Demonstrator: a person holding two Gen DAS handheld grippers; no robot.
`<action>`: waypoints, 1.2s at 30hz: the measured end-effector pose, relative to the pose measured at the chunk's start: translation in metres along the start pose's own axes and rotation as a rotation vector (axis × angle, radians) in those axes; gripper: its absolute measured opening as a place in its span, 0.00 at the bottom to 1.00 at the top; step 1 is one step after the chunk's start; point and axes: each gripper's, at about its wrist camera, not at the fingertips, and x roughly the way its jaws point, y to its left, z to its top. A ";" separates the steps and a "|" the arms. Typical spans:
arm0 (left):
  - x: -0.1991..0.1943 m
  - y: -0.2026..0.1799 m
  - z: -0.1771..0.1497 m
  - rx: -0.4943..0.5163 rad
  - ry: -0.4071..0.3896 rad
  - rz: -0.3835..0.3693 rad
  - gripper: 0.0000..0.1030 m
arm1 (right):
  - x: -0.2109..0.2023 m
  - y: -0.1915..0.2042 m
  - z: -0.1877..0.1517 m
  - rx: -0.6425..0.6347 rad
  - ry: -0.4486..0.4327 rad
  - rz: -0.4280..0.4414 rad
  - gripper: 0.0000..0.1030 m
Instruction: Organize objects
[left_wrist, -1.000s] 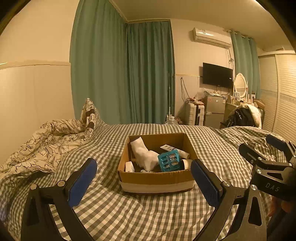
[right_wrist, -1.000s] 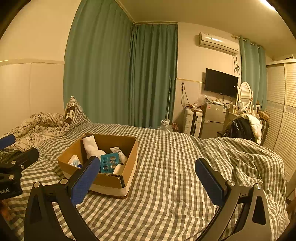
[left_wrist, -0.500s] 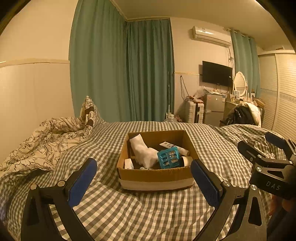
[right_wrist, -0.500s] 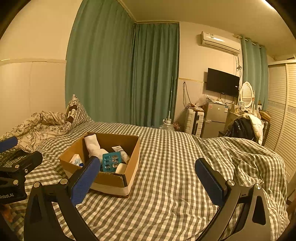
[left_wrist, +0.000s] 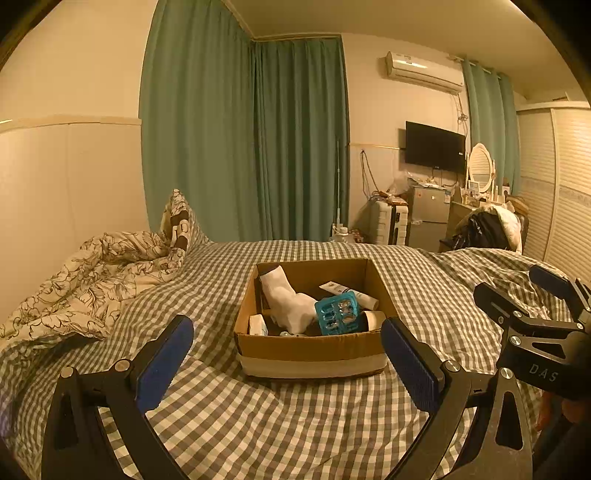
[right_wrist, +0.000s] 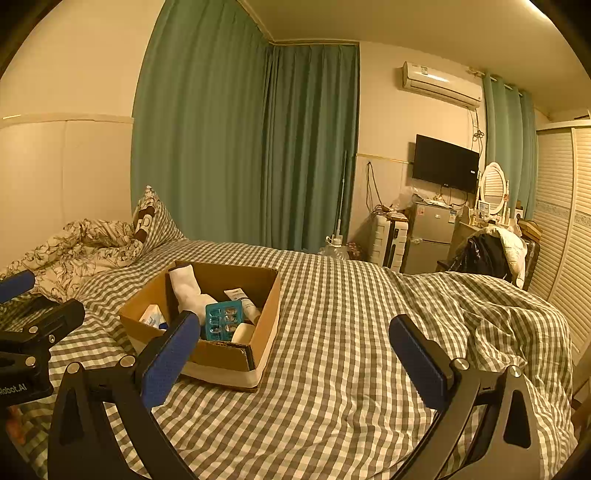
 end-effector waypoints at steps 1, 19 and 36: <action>0.000 0.000 0.000 0.000 0.001 0.000 1.00 | 0.000 0.000 0.000 0.000 0.000 0.000 1.00; -0.001 0.001 -0.001 -0.002 0.003 0.004 1.00 | 0.002 0.003 0.000 0.007 0.012 0.000 1.00; 0.000 0.003 -0.001 0.003 -0.007 0.007 1.00 | 0.002 0.004 -0.002 0.003 0.017 0.003 1.00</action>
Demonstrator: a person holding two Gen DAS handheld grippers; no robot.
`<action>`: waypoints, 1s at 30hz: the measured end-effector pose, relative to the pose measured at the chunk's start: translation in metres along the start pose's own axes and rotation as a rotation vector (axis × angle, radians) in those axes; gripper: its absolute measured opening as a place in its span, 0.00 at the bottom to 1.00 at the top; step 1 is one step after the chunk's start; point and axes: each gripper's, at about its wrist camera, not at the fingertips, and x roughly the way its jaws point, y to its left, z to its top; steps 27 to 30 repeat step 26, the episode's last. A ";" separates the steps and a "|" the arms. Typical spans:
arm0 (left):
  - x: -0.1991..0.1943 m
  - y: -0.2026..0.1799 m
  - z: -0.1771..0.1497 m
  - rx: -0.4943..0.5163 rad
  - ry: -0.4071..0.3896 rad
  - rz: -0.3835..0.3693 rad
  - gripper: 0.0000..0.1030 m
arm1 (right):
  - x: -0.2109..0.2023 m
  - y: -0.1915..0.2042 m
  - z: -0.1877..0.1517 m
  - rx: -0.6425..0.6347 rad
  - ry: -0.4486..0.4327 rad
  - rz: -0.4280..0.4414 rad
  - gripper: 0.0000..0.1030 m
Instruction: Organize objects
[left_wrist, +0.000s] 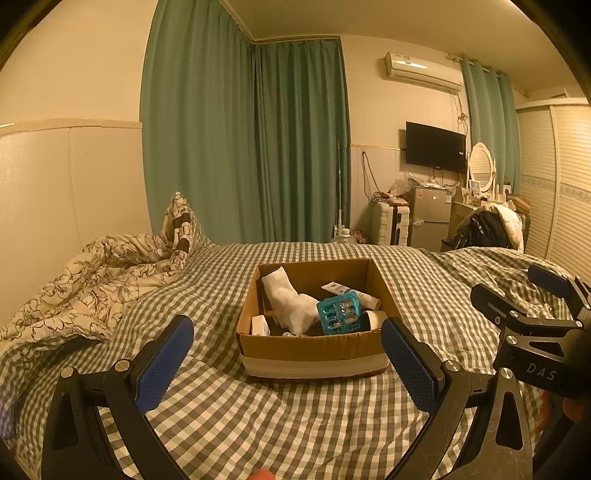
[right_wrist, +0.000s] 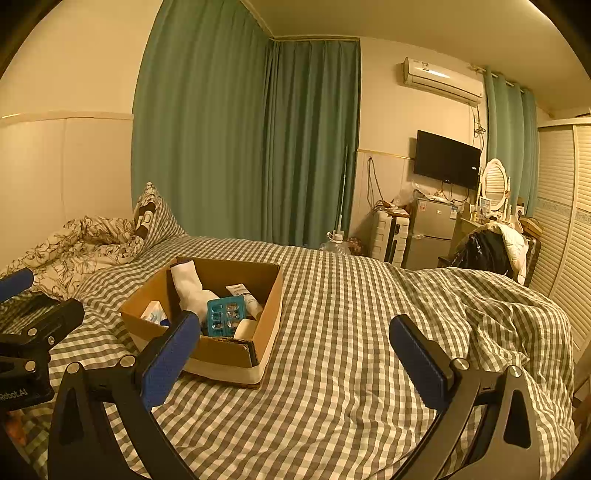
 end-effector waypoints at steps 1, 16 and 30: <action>0.000 0.001 0.000 -0.004 0.002 -0.002 1.00 | 0.000 0.000 0.000 0.000 0.000 0.000 1.00; 0.002 0.001 -0.002 0.000 0.016 0.002 1.00 | 0.002 0.000 -0.002 -0.006 0.010 0.002 1.00; 0.000 0.000 -0.004 0.002 0.014 -0.005 1.00 | 0.003 -0.002 -0.002 -0.004 0.016 0.007 1.00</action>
